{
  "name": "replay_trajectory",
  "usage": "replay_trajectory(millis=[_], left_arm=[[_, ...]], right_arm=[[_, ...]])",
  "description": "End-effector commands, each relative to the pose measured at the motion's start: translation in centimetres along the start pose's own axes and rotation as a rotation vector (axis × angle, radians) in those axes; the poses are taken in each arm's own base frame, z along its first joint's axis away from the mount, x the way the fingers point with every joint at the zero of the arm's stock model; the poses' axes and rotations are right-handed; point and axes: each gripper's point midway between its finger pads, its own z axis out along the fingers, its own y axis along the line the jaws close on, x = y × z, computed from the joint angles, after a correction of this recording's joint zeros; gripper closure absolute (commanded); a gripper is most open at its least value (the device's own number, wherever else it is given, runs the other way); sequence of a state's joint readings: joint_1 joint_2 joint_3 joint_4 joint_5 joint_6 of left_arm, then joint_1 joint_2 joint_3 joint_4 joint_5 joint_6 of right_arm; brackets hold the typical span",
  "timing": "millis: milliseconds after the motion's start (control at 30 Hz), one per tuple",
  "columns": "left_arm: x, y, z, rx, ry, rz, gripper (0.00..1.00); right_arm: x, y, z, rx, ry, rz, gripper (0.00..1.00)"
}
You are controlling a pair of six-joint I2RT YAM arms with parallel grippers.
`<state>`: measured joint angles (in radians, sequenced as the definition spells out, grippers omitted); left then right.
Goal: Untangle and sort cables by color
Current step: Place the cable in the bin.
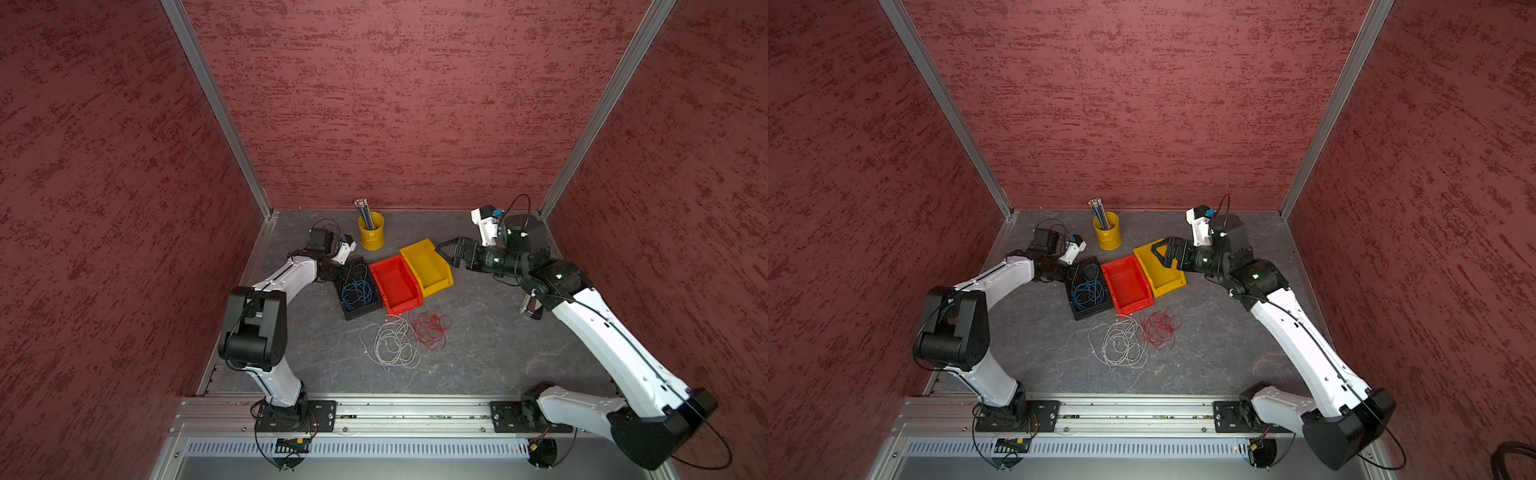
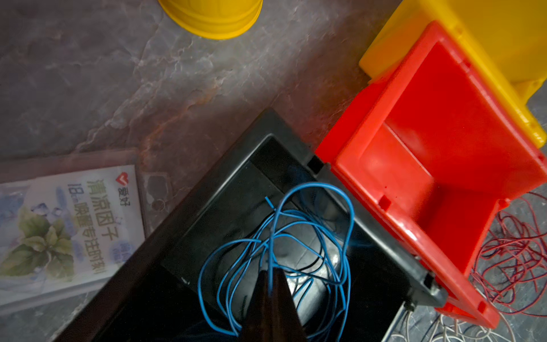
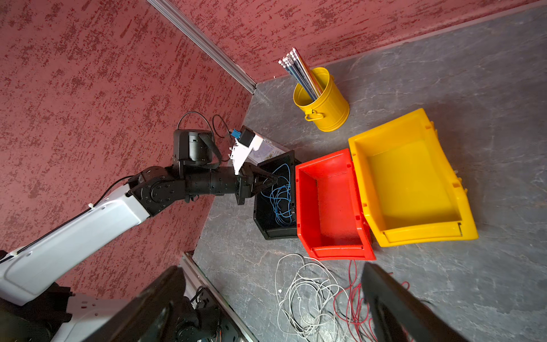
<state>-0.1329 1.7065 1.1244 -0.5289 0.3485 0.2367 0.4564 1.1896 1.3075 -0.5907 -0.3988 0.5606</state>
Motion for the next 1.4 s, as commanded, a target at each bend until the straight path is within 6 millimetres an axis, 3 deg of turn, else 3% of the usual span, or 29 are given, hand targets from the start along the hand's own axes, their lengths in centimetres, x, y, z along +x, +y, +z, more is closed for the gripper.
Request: replay_trajectory(millis=[0, 633, 1133, 1367], left_arm=[[0.8, 0.6, 0.3, -0.039, 0.065, -0.006, 1.00], [-0.4, -0.2, 2.9, -0.039, 0.114, -0.015, 1.00], [0.4, -0.2, 5.8, -0.024, 0.165, -0.042, 0.98], [0.0, -0.3, 5.7, -0.034, 0.162, -0.043, 0.83]], right_arm=[[-0.4, 0.0, -0.3, 0.005, -0.017, -0.012, 0.02], [-0.1, -0.7, -0.9, 0.050, -0.015, -0.033, 0.02], [0.8, -1.7, -1.4, 0.086, -0.002, -0.067, 0.02], [1.2, -2.8, -0.2, 0.090, 0.042, -0.027, 0.02]])
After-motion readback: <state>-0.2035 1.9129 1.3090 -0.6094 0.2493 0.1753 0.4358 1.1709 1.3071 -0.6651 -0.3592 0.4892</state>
